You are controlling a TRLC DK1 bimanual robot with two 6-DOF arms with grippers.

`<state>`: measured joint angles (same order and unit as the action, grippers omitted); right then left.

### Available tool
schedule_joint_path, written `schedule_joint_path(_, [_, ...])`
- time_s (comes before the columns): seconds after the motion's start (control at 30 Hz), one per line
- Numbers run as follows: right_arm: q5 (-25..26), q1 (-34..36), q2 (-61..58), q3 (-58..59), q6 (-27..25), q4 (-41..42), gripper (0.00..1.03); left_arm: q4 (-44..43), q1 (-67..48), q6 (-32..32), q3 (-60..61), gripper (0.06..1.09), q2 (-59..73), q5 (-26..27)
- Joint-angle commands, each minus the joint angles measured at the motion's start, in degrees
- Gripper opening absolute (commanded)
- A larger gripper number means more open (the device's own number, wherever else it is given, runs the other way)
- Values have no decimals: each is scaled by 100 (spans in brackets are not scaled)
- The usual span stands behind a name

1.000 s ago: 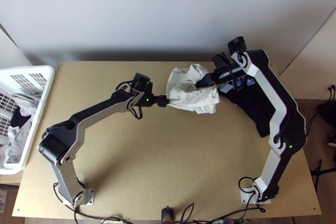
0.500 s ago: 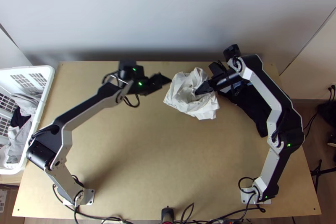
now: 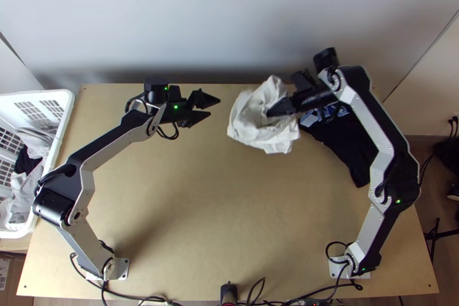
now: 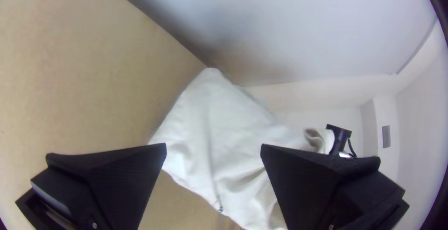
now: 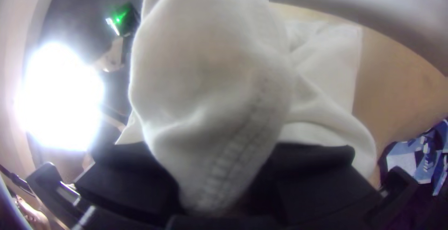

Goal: Fold the t-shirt

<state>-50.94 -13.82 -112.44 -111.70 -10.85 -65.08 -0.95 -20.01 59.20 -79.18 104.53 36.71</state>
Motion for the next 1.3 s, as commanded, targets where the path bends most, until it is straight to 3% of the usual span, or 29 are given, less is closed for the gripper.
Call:
schedule_joint_path(0.0, [-268, 460, 56, -651, 198, -49, 2, -63, 129, -66, 280, 104, 15, 3])
schedule_joint_path(0.17, [-566, 1092, 12, -889, 329, -163, 2, -72, 138, -154, 350, 104, 23, -41])
schedule_joint_path(0.47, [-566, 2156, -23, -722, 198, -321, 2, -72, 287, -216, 377, 104, 23, -41])
schedule_joint_path(0.8, [-584, 2797, -76, -704, -400, -1077, 2, -81, 296, -260, 359, 104, 32, -50])
schedule_joint_path(1.27, [-575, 3843, -120, 245, -1103, -1218, 2, -89, 357, -269, 359, 104, 15, -50])
